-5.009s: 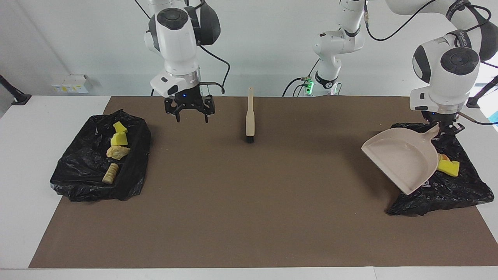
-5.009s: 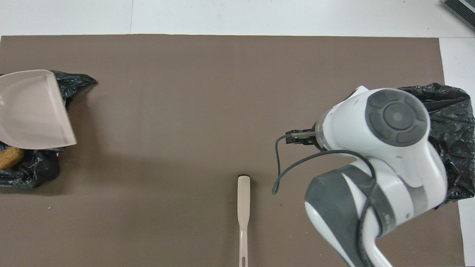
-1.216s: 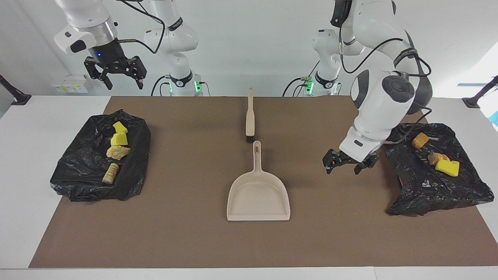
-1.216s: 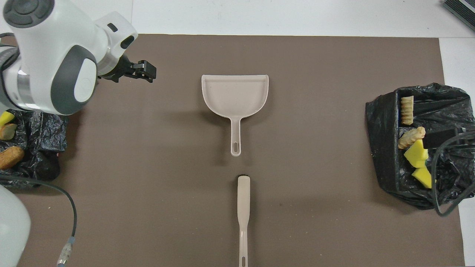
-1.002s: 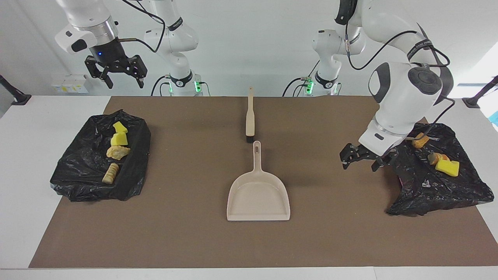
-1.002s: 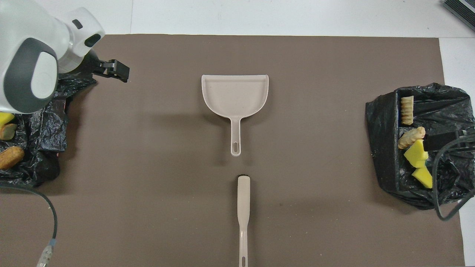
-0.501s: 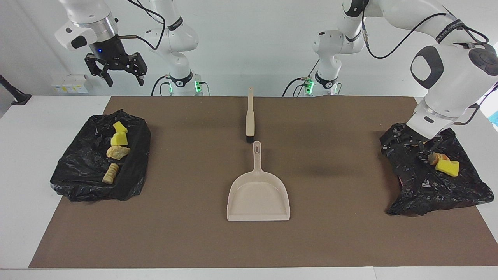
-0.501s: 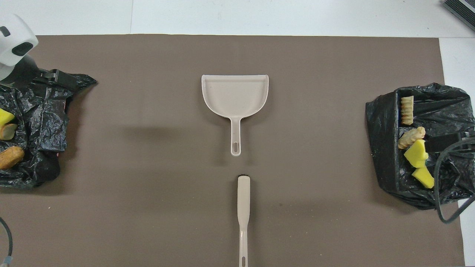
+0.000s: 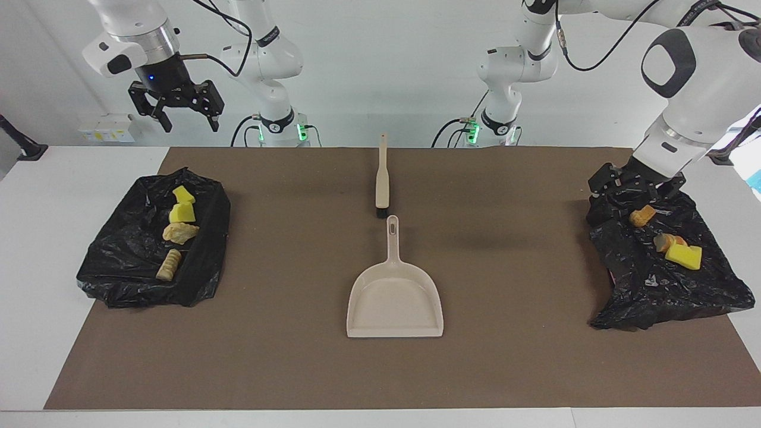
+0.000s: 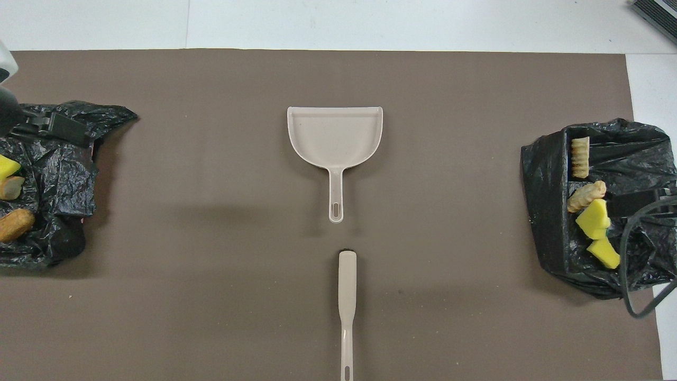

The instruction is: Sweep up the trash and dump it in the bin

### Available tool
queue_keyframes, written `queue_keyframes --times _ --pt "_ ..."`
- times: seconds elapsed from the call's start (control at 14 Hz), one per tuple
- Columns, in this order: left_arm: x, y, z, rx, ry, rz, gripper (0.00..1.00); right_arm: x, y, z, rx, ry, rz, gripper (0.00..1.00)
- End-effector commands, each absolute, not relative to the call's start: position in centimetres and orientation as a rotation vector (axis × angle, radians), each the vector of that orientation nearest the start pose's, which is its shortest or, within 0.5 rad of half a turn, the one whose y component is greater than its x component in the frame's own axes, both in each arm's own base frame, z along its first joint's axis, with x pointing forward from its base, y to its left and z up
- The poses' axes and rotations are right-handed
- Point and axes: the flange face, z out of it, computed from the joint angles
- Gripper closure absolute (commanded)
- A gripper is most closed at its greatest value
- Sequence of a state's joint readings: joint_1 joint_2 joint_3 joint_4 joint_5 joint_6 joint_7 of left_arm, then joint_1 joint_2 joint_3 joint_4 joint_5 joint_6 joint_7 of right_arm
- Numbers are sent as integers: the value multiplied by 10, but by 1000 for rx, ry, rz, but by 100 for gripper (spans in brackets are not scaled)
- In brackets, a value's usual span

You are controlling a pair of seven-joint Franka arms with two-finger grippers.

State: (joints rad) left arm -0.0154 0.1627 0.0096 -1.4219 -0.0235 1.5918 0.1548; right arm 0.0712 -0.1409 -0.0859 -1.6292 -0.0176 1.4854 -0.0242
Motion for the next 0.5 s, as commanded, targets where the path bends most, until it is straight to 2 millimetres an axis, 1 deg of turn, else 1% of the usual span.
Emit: queue_keyframes --times 0.0,0.07,0.14,0.21,0.29,0.43 --pt "569 -1 627 -3130 246 9 0 495 -14 665 -3137 -20 5 0" --pt "559 -1 627 -3131 248 12 0 495 -15 665 -3137 -17 5 0" --pt "552 -2 618 -3131 248 10 0 495 -14 665 -3137 -20 5 0" --pt "546 -1 617 -3130 245 -16 0 495 -14 665 -3137 -20 5 0" --pt "545 -1 617 -3130 245 -12 0 495 -15 665 -3137 -17 8 0" --pt "548 -2 624 -3127 252 -26 0 495 -14 665 -3137 -20 5 0"
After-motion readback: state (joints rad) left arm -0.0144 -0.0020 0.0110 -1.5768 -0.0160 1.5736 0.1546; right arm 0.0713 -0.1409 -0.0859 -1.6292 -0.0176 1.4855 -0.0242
